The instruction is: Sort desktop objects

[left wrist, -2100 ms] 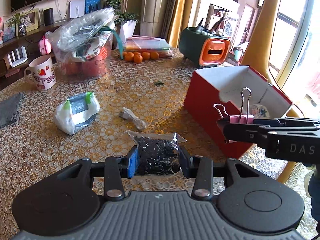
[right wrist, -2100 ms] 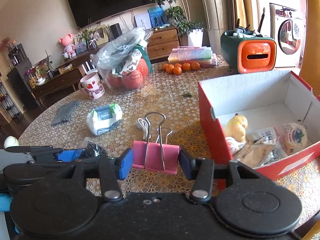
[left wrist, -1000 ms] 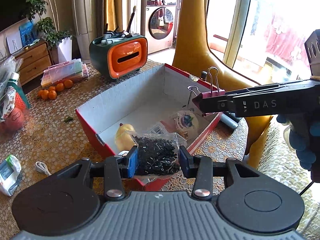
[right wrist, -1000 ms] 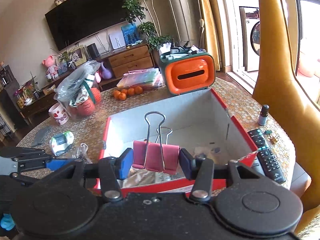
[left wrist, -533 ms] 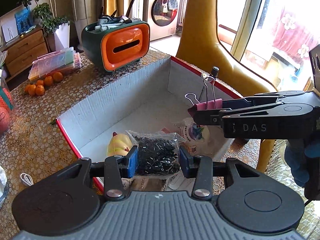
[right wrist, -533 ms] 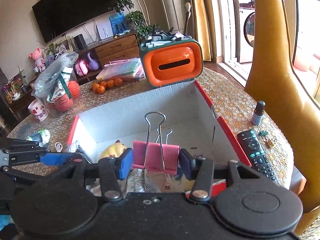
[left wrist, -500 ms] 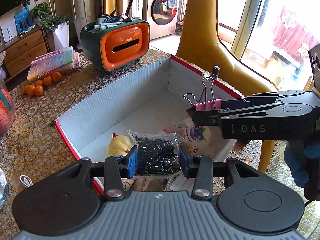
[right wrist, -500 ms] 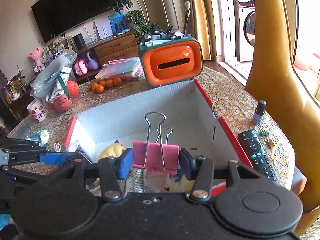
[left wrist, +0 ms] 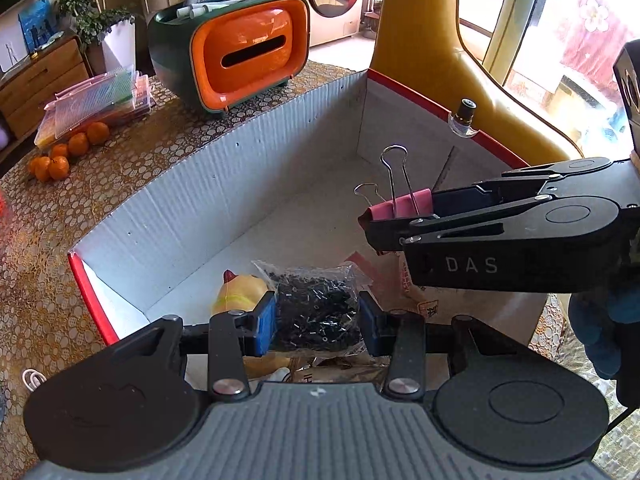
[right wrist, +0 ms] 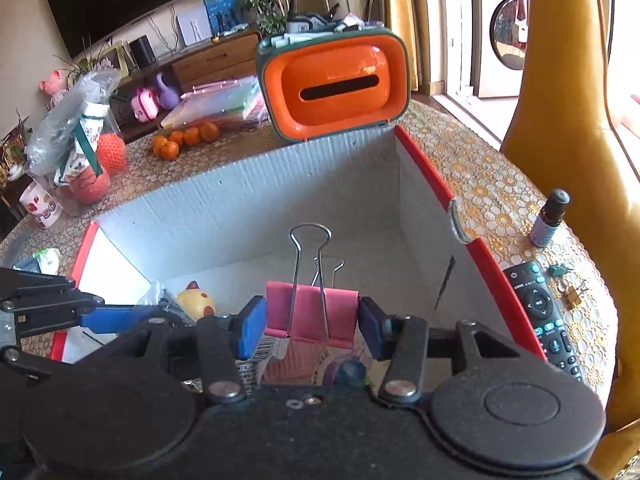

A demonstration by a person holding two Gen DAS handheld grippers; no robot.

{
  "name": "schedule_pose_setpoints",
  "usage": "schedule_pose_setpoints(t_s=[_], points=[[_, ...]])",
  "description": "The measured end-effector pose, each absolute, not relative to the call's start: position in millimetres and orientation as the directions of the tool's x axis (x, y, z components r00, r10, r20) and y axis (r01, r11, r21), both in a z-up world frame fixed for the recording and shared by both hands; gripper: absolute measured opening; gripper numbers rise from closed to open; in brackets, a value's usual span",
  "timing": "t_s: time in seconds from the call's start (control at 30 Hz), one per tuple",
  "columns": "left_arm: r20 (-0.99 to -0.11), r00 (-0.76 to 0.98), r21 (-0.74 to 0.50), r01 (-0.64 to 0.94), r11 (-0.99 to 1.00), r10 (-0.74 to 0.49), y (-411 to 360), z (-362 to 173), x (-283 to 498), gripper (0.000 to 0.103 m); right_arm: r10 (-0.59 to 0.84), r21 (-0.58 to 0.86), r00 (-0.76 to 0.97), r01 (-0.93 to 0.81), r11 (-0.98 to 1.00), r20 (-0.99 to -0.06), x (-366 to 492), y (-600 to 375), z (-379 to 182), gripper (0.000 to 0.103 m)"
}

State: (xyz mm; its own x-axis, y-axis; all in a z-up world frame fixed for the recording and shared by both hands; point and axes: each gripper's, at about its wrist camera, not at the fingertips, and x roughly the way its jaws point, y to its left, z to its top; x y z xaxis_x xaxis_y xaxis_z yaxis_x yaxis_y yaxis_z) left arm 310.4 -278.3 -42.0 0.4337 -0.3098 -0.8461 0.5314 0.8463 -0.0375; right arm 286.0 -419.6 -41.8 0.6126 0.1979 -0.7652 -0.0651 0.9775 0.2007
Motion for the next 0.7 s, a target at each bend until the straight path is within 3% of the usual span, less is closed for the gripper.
schedule_pose_setpoints(t_s=[0.6, 0.7], points=[[-0.886, 0.369, -0.030, 0.559, 0.828, -0.281, -286.4, -62.3, 319.7, 0.041, 0.186, 0.184, 0.557, -0.059, 0.981, -0.810, 297.4, -419.7, -55.0, 0.051], [-0.880, 0.380, -0.031, 0.552, 0.833, -0.284, -284.8, -60.6, 318.7, 0.045, 0.190, 0.190, 0.553, -0.058, 0.980, -0.811, 298.0, -420.2, -54.2, 0.052]])
